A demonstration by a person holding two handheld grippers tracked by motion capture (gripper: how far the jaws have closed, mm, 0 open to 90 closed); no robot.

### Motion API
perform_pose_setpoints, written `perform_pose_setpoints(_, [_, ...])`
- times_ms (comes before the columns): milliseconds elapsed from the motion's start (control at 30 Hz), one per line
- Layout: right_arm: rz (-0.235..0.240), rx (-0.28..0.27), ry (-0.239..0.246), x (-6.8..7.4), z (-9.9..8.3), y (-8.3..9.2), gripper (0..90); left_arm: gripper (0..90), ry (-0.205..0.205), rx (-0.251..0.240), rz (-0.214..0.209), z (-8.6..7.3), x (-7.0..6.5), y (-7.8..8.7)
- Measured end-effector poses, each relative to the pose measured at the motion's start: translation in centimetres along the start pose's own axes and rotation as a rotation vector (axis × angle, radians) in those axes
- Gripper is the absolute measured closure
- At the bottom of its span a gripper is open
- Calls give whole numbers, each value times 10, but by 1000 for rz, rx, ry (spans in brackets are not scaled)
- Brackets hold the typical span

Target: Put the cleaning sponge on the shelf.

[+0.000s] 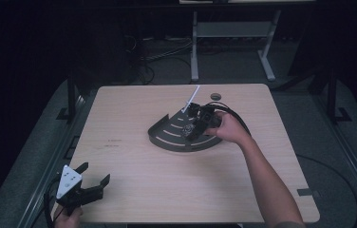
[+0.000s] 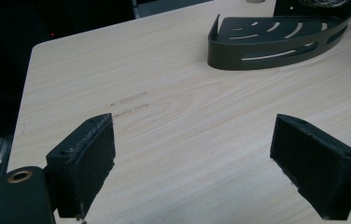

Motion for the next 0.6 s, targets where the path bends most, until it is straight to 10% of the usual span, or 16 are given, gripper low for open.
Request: perform_pose_setpoints(600, [-3,-20,-46,-16,-2,-9,318,133,3,-1,3,-1,0,1])
Point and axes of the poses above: each handheld gripper's, and its own axes: y roughly backward along the jaws, z roughly out of its top, x roughly to its left, the point moved 7 cm from there along -y, roughly forward along the jaws, and after that the axes turned 11 degrees about -y, right-handed, at the moved point
